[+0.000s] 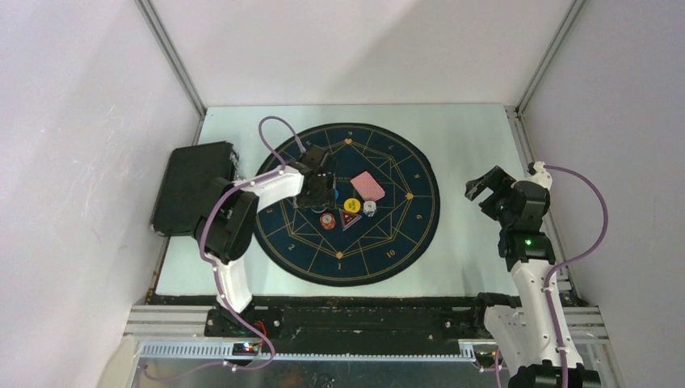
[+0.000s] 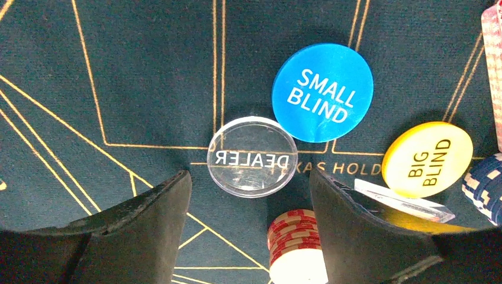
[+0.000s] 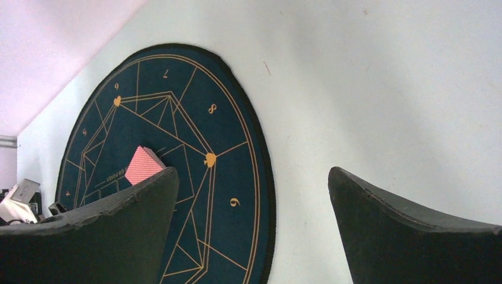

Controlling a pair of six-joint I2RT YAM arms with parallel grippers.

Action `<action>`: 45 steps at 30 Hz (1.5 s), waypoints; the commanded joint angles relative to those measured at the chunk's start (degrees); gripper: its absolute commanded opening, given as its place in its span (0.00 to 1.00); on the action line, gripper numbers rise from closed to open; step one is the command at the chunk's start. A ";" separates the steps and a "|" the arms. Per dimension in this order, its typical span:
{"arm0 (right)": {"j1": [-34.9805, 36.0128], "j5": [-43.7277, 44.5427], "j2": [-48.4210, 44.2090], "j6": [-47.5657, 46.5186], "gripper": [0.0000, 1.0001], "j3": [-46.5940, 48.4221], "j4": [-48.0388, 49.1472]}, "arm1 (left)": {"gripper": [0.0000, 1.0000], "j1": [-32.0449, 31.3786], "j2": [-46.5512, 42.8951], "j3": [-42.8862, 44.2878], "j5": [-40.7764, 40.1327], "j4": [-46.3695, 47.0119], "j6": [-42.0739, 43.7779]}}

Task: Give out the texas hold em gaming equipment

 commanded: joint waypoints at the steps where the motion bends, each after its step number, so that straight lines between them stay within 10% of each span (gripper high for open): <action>1: -0.28 1.63 -1.47 0.19 1.00 0.28 0.58 | 0.78 -0.36 1.78 1.01 -1.14 -0.72 -1.56; 20: -0.28 3.44 -2.69 -0.27 1.00 0.22 0.33 | 0.62 -0.32 5.01 4.35 -1.45 -0.12 -2.32; 30: -0.28 2.26 -2.62 -0.35 1.00 0.22 0.42 | 0.36 -0.32 2.00 4.02 -2.88 -0.05 -2.77; 45: -0.28 0.69 -1.80 0.14 1.00 -0.12 0.95 | 0.29 -0.31 -16.82 -14.70 -14.35 -3.10 -12.38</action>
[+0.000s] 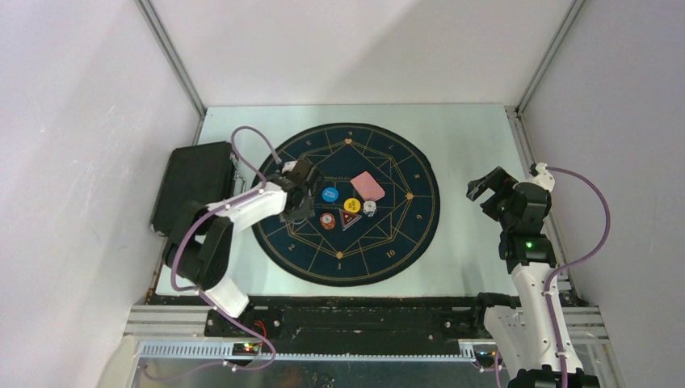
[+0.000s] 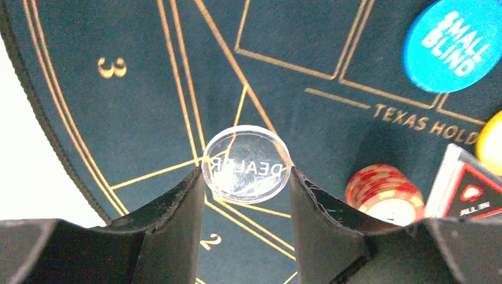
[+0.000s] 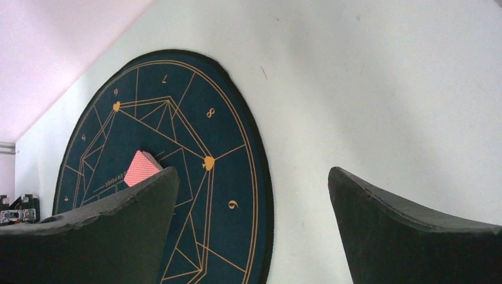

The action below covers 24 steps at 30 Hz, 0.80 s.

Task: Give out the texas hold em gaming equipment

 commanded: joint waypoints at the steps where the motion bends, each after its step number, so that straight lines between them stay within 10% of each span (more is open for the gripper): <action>1: -0.28 -0.86 0.09 0.23 1.00 -0.15 1.72 | 0.29 -0.23 -4.42 -5.28 -2.22 0.73 -4.62; 8: -0.28 -1.61 0.94 0.46 1.00 -0.24 2.10 | 0.40 -0.23 -3.29 -8.11 1.69 4.88 -5.40; 17: -0.28 -1.15 -0.44 -0.02 1.00 -0.24 2.18 | 0.94 -0.32 -8.00 -3.60 -0.28 -0.21 -4.23; 24: -0.37 -1.65 -0.19 -0.86 1.00 -0.24 2.70 | 1.00 -0.41 -6.48 7.92 3.51 1.78 0.47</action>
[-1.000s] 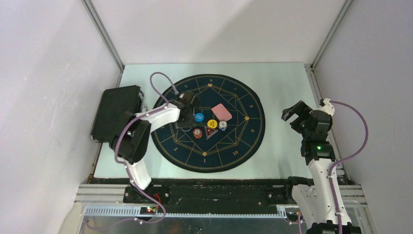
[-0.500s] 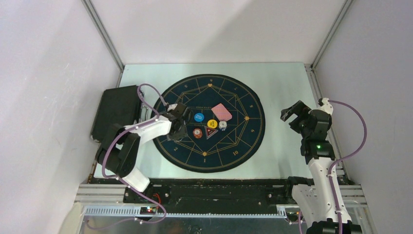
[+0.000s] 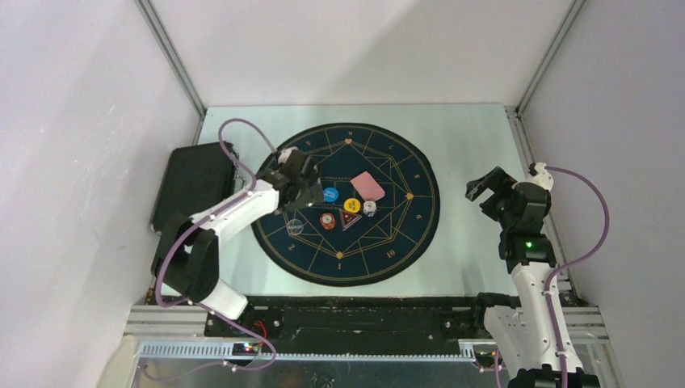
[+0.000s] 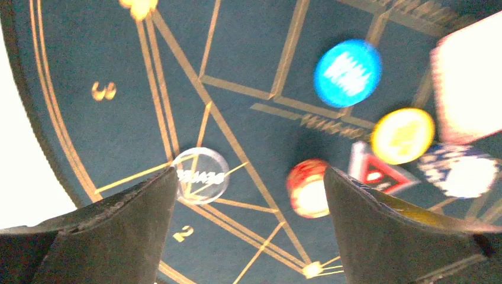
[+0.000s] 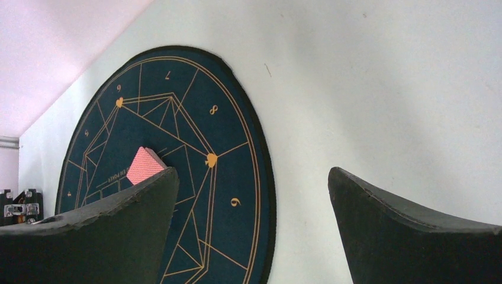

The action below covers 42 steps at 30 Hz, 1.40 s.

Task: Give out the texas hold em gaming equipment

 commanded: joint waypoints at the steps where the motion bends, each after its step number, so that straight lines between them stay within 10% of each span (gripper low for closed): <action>1: -0.37 -0.74 -0.22 -0.88 1.00 -0.22 2.71 | 1.00 -0.30 2.84 8.90 3.60 2.87 3.84; 12: -0.44 -2.03 0.74 -1.32 1.00 -0.22 3.34 | 1.00 0.44 20.08 25.82 8.82 1.69 9.16; 42: -0.72 -1.39 1.27 -1.15 1.00 -0.22 2.94 | 0.71 -0.27 32.99 29.51 10.83 -3.80 10.57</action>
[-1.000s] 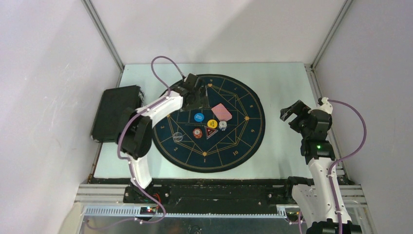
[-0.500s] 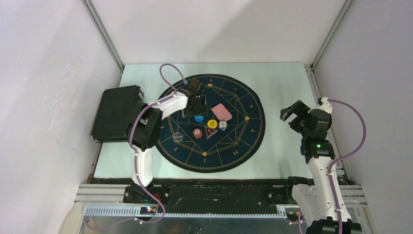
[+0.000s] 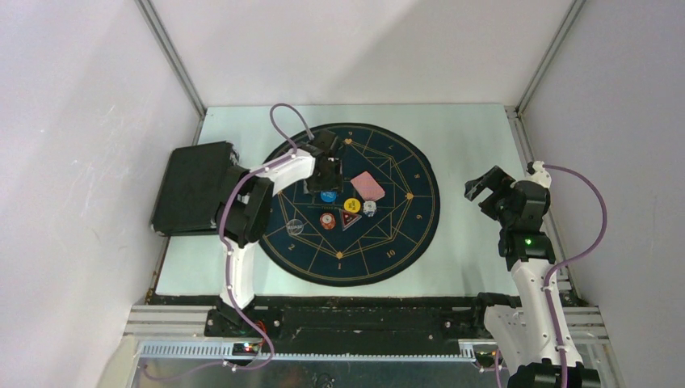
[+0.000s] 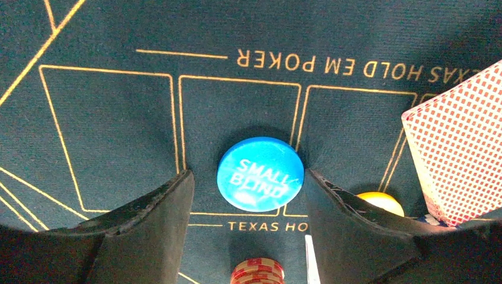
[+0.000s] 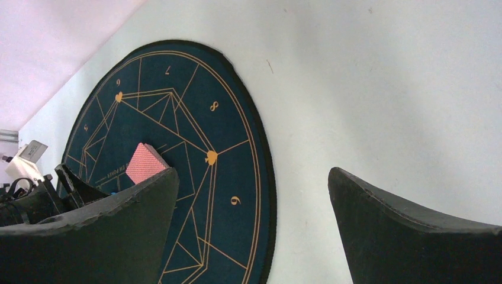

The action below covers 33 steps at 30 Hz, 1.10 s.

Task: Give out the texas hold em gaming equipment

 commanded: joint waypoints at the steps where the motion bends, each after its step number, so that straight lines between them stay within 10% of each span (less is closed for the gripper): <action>1: -0.33 0.17 -0.40 -0.58 1.00 -0.22 2.11 | 0.70 -1.51 2.51 2.14 -0.60 -2.15 0.60; 16: -0.59 0.19 -0.61 -0.48 1.00 -0.22 1.91 | 0.35 -1.40 -1.11 3.11 -2.60 -1.13 -0.36; 33: -0.92 1.97 2.54 -1.17 1.00 -0.22 2.94 | 0.29 17.14 6.85 23.20 0.04 0.32 -0.70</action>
